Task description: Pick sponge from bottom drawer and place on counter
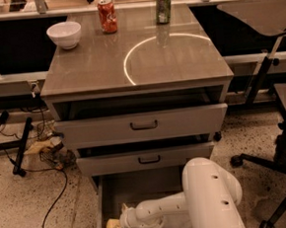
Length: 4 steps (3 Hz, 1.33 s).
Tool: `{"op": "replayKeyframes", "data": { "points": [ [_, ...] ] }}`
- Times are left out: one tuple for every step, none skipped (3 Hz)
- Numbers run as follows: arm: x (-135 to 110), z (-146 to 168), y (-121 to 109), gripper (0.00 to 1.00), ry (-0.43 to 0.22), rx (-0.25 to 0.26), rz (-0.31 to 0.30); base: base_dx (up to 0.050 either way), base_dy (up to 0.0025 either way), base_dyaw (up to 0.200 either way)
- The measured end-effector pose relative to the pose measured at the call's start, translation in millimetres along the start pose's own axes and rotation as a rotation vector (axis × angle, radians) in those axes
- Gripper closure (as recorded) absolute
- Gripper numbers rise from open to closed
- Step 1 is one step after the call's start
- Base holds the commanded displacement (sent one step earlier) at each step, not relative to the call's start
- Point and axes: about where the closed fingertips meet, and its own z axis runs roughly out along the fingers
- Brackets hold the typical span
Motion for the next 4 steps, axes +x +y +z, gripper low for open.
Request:
{"op": "replayKeyframes", "data": {
  "points": [
    [3.6,7.2,2.9,0.25,0.002,0.018,-0.006,0.0,0.0,0.0],
    [6.3,10.6,4.1,0.48,0.002,0.032,-0.007,0.0,0.0,0.0],
    [6.5,8.5,3.7,0.71,0.0,0.048,-0.005,0.0,0.0,0.0],
    [-8.8,-12.2,1.5,0.95,-0.037,0.075,-0.02,0.0,0.0,0.0]
  ]
}}
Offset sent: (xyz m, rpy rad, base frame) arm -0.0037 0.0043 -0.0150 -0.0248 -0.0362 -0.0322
